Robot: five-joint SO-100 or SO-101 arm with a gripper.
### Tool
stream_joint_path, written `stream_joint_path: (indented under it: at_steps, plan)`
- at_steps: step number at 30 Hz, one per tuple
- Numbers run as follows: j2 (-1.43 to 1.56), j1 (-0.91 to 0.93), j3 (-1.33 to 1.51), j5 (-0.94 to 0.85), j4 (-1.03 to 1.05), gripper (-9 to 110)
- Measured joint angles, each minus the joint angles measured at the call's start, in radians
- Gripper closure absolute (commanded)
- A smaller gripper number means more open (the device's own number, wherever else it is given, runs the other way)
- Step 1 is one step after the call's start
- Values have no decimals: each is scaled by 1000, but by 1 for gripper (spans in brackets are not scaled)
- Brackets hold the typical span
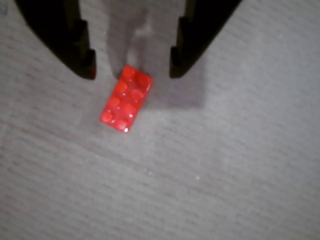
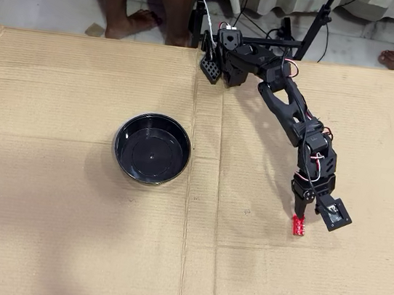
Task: Grasp a lego block and put it in the bin.
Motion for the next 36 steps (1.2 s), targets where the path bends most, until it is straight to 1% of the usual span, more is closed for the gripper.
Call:
stream_joint_path:
  at_steps: [6,23,36]
  plan:
    - [-38,0,0,0,-21,74]
    - [-143,5,0,0,-21,74]
    - [-242,-28,-146,2,-25,74]
